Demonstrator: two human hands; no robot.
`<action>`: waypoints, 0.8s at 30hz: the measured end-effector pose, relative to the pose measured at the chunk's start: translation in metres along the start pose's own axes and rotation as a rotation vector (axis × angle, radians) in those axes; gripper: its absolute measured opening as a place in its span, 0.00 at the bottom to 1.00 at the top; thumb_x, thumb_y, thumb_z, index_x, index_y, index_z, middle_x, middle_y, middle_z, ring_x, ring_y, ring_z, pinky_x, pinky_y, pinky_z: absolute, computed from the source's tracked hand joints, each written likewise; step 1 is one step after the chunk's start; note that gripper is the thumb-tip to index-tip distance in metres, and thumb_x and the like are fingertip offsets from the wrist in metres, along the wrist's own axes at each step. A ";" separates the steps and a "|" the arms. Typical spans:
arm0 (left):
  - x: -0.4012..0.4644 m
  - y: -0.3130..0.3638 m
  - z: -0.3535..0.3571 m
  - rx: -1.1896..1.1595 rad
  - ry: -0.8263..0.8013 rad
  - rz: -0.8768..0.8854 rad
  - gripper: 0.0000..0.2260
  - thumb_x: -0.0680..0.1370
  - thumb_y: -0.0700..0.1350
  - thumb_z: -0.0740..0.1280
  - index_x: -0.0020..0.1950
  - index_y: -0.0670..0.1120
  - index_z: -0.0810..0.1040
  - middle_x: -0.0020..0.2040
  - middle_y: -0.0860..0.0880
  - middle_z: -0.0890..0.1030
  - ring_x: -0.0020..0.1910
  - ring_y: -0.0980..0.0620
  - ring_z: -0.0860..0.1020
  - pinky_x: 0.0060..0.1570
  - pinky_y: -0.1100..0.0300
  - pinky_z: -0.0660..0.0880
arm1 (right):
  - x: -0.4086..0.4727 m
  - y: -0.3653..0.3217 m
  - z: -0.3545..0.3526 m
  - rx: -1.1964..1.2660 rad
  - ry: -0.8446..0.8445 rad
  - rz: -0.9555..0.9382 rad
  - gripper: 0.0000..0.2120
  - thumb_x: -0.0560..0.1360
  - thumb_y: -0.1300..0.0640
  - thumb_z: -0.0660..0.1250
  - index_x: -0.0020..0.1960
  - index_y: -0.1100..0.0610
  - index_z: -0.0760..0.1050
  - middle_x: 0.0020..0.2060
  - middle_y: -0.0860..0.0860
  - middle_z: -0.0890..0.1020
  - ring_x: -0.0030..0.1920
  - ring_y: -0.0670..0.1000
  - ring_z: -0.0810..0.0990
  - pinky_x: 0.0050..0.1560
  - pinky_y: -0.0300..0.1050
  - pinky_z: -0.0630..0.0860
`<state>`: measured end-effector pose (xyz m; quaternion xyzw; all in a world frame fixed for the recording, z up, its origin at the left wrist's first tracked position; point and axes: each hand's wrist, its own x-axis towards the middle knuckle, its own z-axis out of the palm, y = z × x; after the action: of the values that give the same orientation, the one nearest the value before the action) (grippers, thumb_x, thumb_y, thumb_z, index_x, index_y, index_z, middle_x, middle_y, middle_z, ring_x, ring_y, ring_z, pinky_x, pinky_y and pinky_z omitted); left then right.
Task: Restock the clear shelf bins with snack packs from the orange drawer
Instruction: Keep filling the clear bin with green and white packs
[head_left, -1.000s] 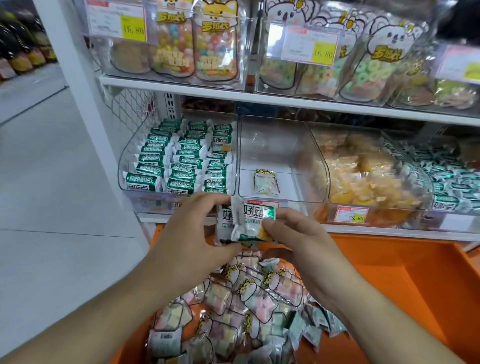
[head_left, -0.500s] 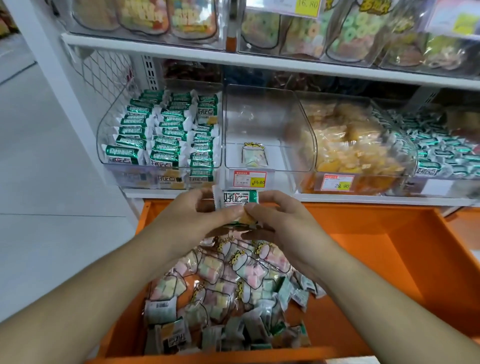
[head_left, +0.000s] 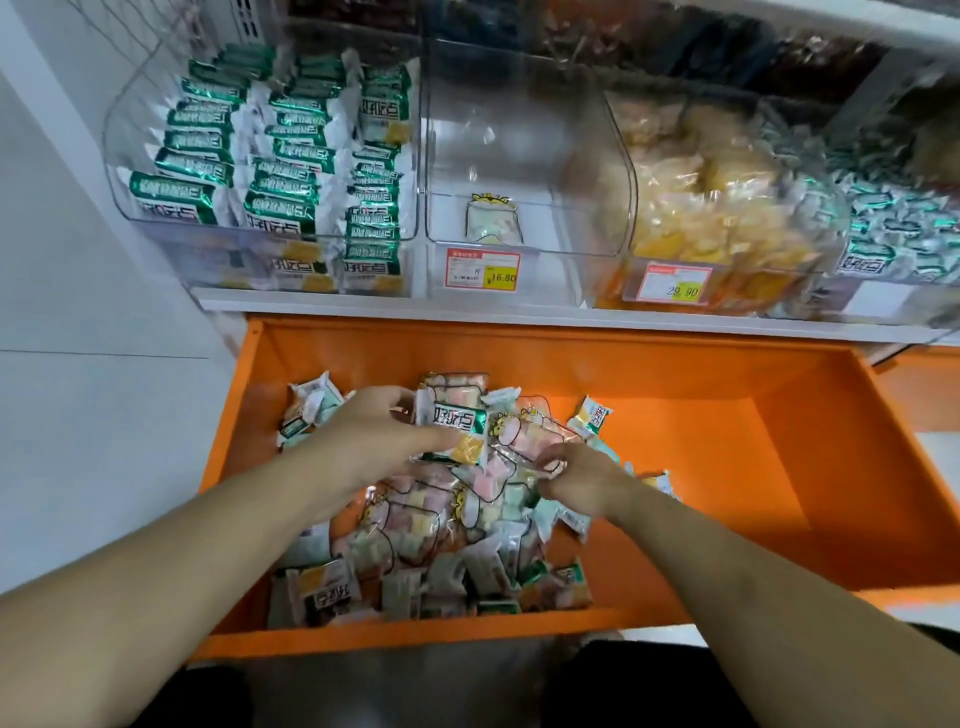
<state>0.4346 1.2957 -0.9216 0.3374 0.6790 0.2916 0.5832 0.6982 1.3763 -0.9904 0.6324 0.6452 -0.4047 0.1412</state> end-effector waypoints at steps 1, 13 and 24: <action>0.001 -0.002 0.000 0.005 -0.011 0.004 0.33 0.63 0.54 0.86 0.64 0.50 0.79 0.59 0.48 0.84 0.51 0.49 0.87 0.52 0.48 0.85 | 0.007 0.006 0.006 -0.020 -0.016 0.018 0.19 0.79 0.56 0.71 0.70 0.50 0.77 0.51 0.53 0.81 0.38 0.50 0.77 0.36 0.43 0.73; 0.001 0.000 0.000 -0.035 -0.047 0.029 0.18 0.71 0.47 0.83 0.47 0.58 0.75 0.49 0.56 0.82 0.42 0.57 0.87 0.53 0.51 0.84 | 0.028 0.018 0.042 0.226 0.047 -0.029 0.06 0.78 0.66 0.71 0.48 0.58 0.76 0.40 0.51 0.78 0.36 0.48 0.75 0.32 0.33 0.72; -0.028 0.048 -0.032 -0.144 0.053 0.128 0.22 0.70 0.43 0.83 0.61 0.50 0.80 0.55 0.47 0.86 0.49 0.47 0.88 0.49 0.48 0.86 | -0.079 -0.084 -0.066 0.836 -0.049 -0.350 0.23 0.78 0.69 0.69 0.66 0.46 0.81 0.58 0.55 0.85 0.48 0.50 0.82 0.33 0.41 0.78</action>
<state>0.4109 1.3022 -0.8624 0.3294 0.6486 0.3852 0.5678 0.6547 1.3778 -0.8651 0.5068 0.5202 -0.6630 -0.1818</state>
